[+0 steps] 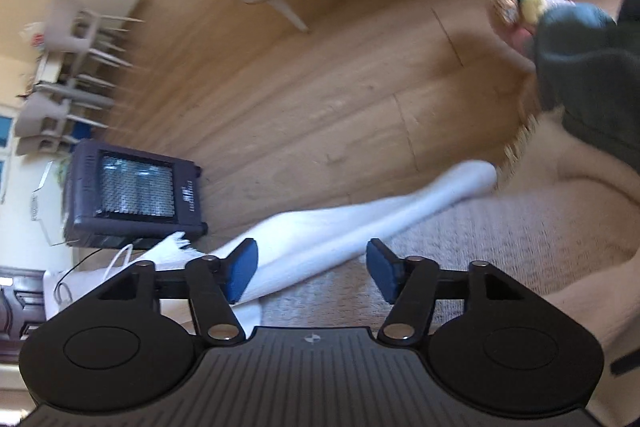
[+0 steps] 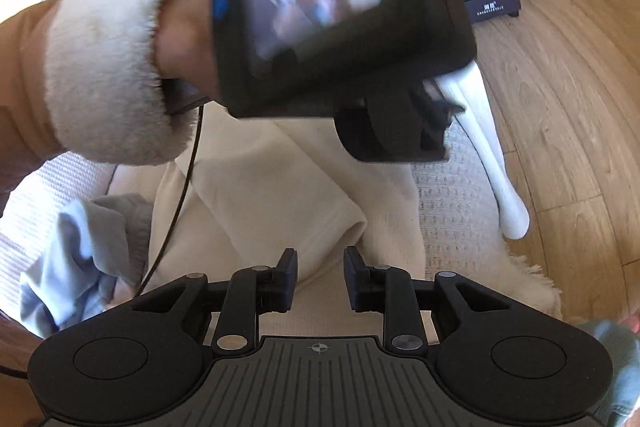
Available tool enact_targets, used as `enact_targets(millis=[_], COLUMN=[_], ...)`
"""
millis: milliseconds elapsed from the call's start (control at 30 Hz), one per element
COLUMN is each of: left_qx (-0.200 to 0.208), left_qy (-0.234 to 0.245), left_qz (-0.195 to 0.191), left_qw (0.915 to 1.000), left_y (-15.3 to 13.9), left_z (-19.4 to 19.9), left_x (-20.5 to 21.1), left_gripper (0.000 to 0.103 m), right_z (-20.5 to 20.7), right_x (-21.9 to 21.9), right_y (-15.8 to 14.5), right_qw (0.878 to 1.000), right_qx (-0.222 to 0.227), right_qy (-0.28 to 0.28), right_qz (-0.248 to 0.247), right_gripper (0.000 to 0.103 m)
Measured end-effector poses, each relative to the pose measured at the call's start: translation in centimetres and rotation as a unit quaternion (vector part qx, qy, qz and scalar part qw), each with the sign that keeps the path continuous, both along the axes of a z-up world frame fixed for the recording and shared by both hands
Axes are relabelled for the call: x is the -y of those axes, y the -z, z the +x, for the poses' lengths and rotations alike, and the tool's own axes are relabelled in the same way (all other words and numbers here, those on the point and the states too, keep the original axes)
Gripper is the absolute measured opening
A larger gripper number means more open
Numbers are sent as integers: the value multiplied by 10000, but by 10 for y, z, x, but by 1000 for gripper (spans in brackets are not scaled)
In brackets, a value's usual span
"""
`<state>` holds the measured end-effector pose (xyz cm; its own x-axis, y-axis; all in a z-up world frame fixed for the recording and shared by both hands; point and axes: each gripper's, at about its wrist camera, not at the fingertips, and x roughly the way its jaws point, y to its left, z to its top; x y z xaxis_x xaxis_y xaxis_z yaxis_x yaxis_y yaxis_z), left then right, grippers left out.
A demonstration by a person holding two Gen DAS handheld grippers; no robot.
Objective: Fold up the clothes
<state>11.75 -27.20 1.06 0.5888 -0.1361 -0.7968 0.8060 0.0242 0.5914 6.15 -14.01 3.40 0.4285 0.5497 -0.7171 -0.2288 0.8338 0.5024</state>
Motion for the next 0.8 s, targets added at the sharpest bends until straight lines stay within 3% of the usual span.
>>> enact_targets(millis=[133,233,400,467,500,533,667,800], left_qx=[-99,13,214,164,61,-33,-183,-527], left_qy=[275,511,680,757,682,516,231,-225], left_qz=[272,627,767,821,834,859,588,-205], left_qw=[9992,9967,9945,9936,9942,9950,9978,9981], left_y=[-9,-6,2,9,11,12,1,-56], left_z=[-3,4,20,20,20,22,22,21], left_x=[-5,-12,-2,5,9,12,12,-4], left_gripper=[84,85,84,58,24,11,5,4], right_z=[-2,-1,4,3,3,3,2,0], right_x=[9,9,-2,1,2,3,11,9], right_y=[-1,0,0,1,1,2,4,0], right_qw=[9999,9998,9999,9999,9999,9998,9993,9995], right_qx=[35,-9,-53,-70,-68,-63,-115,-17], right_qy=[121,145,16,53,93,141,315,309], right_qz=[55,104,101,111,112,119,182,53], right_gripper=[26,26,26,26,26,26,26,26])
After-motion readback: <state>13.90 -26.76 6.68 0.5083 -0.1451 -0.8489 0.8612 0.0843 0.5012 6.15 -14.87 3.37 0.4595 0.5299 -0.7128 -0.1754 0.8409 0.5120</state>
